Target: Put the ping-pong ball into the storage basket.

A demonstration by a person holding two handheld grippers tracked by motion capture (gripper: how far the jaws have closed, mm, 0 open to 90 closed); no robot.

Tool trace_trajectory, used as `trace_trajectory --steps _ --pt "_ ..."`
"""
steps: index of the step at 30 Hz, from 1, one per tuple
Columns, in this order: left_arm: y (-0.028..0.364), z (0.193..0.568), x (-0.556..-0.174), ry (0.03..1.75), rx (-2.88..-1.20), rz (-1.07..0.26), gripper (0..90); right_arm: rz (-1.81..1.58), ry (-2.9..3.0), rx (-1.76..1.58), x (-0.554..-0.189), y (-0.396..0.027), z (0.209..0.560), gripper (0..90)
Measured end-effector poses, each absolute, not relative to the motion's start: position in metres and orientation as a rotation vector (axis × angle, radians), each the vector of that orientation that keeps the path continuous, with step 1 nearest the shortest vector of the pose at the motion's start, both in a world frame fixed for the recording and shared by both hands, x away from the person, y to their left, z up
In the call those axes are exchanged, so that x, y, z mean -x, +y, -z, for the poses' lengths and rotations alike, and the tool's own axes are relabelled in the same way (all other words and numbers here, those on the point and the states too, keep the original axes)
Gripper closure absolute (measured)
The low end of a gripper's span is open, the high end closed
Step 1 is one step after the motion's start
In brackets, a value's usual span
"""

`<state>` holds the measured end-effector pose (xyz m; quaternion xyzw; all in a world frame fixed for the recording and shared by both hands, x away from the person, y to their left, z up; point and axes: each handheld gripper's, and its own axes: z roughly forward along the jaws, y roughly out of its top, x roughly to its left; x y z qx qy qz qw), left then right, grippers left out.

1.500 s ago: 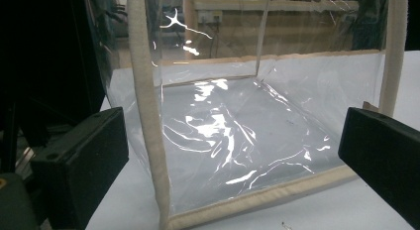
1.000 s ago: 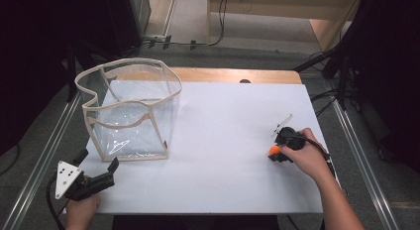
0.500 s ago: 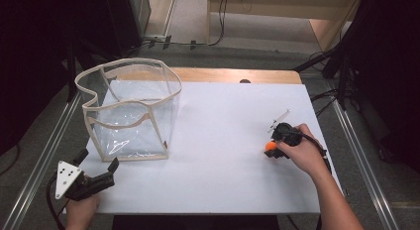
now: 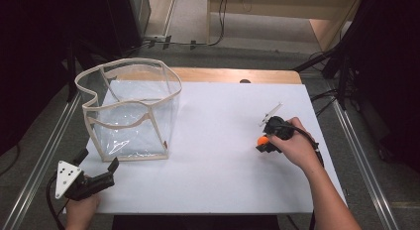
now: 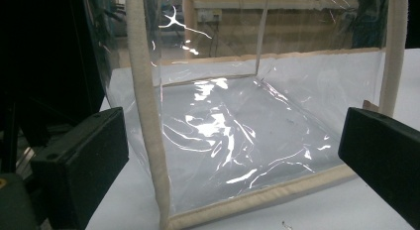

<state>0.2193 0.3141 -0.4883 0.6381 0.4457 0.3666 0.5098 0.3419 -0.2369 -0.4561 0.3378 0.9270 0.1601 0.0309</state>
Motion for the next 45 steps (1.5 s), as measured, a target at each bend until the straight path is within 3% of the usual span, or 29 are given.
trace_trajectory --steps 45 --pt "0.313 0.489 -0.219 1.061 -1.549 -0.882 0.0 -0.554 2.936 -0.838 -0.374 -0.165 0.416 47.6"
